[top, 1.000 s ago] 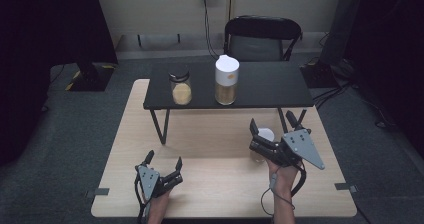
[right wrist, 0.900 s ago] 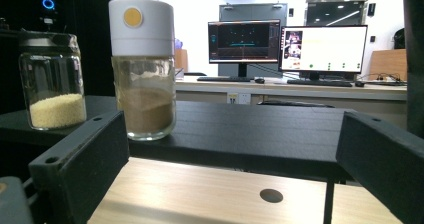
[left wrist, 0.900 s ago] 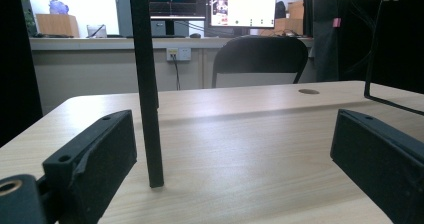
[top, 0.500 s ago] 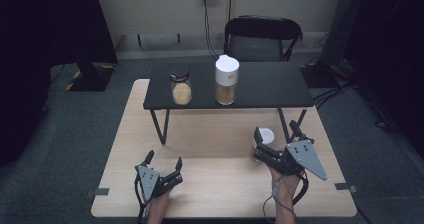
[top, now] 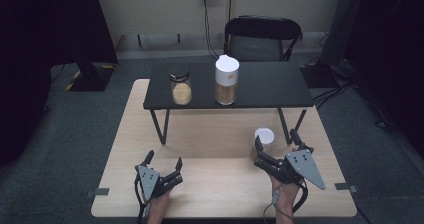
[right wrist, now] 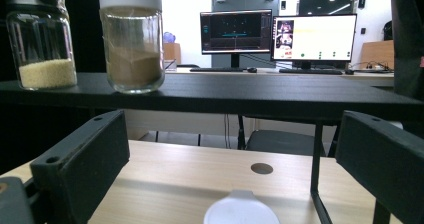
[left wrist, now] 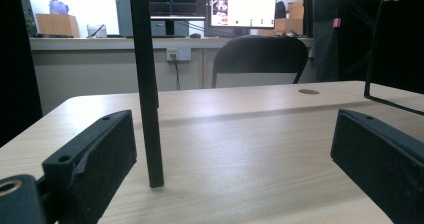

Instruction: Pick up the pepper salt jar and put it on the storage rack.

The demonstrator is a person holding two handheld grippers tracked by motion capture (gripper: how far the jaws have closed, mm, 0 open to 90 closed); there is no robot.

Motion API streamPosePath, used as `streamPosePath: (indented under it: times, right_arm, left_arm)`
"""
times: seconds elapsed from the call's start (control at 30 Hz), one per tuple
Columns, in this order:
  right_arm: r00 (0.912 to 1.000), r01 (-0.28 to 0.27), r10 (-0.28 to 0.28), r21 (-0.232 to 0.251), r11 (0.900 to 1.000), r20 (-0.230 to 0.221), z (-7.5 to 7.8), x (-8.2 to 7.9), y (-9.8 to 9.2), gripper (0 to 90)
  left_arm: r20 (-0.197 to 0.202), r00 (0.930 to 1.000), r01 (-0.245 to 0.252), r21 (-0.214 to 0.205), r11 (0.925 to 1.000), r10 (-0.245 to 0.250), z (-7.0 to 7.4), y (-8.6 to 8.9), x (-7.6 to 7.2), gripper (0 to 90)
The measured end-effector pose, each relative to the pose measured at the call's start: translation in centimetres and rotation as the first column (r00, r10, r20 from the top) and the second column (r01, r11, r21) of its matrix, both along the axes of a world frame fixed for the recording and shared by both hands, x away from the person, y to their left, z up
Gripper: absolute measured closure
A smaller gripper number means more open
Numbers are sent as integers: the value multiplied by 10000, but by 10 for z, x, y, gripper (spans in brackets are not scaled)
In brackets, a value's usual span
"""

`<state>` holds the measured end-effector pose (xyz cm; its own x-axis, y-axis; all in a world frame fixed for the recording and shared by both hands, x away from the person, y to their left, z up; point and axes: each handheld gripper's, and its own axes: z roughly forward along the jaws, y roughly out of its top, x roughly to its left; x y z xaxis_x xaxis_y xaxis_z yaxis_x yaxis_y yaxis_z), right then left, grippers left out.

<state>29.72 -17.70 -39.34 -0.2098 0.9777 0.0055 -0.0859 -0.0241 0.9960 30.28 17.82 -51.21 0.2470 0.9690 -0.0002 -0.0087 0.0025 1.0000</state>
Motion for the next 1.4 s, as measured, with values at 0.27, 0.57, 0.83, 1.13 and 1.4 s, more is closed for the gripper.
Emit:
streamPosePath:
  times: [0.27,0.57,0.83,1.13,1.4]
  right_arm:
    - [9997,139,-136,130,9998,-201,-16,-4,-2,0]
    - [9985,314,-304,203,9993,-450,-34,-6,-4,5]
    - [9977,393,-386,109,9992,-566,-47,-8,-5,8]
    - [9950,528,-539,-153,9985,-842,-67,-8,-5,14]
    - [9928,595,-617,-246,9979,-1027,-84,-7,-6,17]
  left_arm:
    - [1,10000,-17,-4,10000,17,0,0,0,37]
    - [0,10000,-27,-6,10000,27,0,0,0,36]
    - [0,10000,-30,-6,10000,30,0,0,0,36]
    - [0,10000,-31,-8,10000,31,0,0,0,36]
    - [0,10000,-29,-7,10000,29,0,0,0,37]
